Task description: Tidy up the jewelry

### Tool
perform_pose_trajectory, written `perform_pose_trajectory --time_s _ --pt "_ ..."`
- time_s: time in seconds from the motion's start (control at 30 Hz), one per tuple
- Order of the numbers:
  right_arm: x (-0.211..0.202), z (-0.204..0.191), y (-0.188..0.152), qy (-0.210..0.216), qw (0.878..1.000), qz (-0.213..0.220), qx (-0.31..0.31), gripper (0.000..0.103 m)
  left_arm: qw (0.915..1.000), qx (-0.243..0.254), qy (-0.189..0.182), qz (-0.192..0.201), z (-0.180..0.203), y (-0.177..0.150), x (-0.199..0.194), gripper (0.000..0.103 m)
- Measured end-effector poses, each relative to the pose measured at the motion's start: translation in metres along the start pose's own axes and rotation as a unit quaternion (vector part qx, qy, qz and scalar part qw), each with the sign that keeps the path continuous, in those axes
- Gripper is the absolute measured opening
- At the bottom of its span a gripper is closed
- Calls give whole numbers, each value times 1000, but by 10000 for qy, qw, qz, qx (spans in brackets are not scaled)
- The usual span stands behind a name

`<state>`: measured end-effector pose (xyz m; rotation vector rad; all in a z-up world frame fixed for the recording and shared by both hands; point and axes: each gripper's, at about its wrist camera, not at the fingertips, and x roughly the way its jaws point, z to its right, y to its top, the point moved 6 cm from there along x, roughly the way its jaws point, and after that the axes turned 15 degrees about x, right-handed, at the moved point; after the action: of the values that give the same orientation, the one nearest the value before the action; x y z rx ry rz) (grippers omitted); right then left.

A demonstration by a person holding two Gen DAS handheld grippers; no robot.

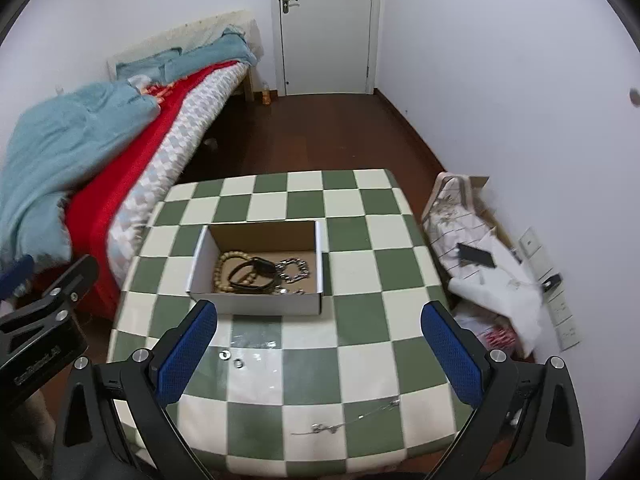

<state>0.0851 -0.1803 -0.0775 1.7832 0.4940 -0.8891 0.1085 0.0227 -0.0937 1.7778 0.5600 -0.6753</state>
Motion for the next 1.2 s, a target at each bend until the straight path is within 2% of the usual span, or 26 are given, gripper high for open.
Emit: perform_pose_trajectory --time_s 0.1,0.27,0.33,0.4,0.5,0.63,0.67,0.77,0.8,0.83,0.9,0.97,1.07,1.2 --pt "7 18 -15 52 9994 -146 299 103 9993 87 131 -343 3 -24 16 103" --pt "52 64 -73 -220 9922 -890 845 101 9949 259 406 -885 8 -67 45 103" --pt "74 78 -103 -276 9865 -1270 998 85 9928 303 436 -1075 10 -82 55 103" --pt "93 87 -129 -280 9802 -1586 1148 77 9911 324 402 -1229 12 -93 63 103" --pt "112 94 -158 -366 9766 -1755 1190 77 9891 363 396 -1374 15 -105 70 103" --pt "129 92 -177 -516 9763 -1816 1058 76 9874 400 369 -1485 18 -111 77 103" --pt "131 89 -178 -610 9793 -1703 906 73 9872 406 369 -1496 19 -111 79 103" --pt "135 73 -178 -738 9860 -1425 443 44 9866 410 343 -1539 20 -110 85 103" --pt "135 67 -176 -760 9880 -1307 307 11 9863 422 324 -1564 21 -110 87 103" --pt "137 63 -176 -774 9888 -1261 194 1 9859 434 304 -1587 22 -110 90 103" --pt "140 58 -174 -679 9897 -1250 158 0 9851 469 263 -1633 23 -109 94 103" --pt "141 62 -169 -487 9897 -1284 393 0 9839 483 204 -1706 24 -110 102 103" --pt "133 78 -138 -166 9888 -1146 939 0 9823 380 30 -1833 25 -113 113 103" --pt "118 99 -96 297 9802 -1032 1665 0 9804 261 -309 -1926 29 -118 128 102"
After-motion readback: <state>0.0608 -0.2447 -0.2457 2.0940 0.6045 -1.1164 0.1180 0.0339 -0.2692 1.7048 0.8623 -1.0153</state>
